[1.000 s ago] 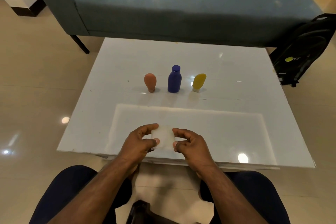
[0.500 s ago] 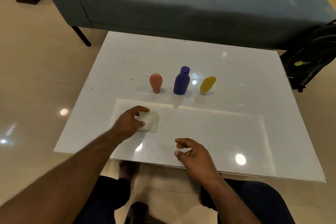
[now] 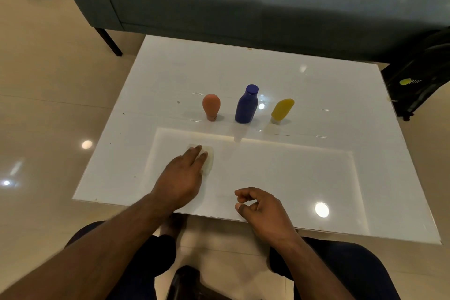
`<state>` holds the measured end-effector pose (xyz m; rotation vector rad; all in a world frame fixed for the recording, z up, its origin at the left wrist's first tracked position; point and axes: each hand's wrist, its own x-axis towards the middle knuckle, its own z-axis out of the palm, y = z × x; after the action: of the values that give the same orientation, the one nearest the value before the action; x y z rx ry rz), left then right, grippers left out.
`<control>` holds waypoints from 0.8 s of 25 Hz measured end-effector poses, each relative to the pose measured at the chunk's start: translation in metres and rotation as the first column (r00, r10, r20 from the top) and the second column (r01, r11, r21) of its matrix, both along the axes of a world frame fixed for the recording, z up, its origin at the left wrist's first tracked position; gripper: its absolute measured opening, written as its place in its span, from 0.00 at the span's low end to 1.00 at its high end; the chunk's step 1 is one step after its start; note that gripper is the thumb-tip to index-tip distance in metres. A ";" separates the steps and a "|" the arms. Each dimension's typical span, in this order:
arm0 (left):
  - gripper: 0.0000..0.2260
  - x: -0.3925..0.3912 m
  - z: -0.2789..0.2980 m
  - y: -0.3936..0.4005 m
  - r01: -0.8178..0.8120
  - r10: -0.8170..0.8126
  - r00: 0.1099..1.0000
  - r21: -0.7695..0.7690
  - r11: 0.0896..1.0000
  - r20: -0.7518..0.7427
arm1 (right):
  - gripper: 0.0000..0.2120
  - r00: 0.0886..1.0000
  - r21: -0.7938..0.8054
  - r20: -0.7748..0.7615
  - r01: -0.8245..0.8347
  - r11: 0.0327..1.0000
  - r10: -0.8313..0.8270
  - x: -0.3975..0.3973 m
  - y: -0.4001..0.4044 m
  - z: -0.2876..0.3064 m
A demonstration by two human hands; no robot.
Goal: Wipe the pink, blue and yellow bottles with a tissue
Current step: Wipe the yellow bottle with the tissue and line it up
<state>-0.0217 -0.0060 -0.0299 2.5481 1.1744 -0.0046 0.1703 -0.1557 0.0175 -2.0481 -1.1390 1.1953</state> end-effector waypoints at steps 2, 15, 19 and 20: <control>0.29 0.003 -0.003 -0.004 -0.010 -0.019 0.978 -0.141 0.990 -0.206 | 0.12 1.000 0.001 0.005 -0.006 1.000 0.006 0.000 -0.001 0.000; 0.36 0.005 0.021 -0.031 -0.060 -0.018 0.924 -0.191 0.980 -0.382 | 0.13 0.992 0.045 0.125 -0.012 0.999 0.006 0.004 -0.014 0.004; 0.34 0.001 0.037 -0.060 -0.093 0.012 0.938 -0.218 0.971 -0.348 | 0.15 0.984 0.062 0.177 -0.015 0.998 0.004 0.000 -0.029 0.011; 0.34 -0.001 0.042 -0.068 -0.104 0.027 0.942 -0.214 0.971 -0.336 | 0.16 0.981 0.063 0.195 -0.023 0.998 0.011 -0.002 -0.034 0.015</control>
<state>-0.0230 -0.0743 0.0123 2.3595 1.2922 -0.5419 0.1684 -0.1894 0.0322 -2.1461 -1.2704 0.9685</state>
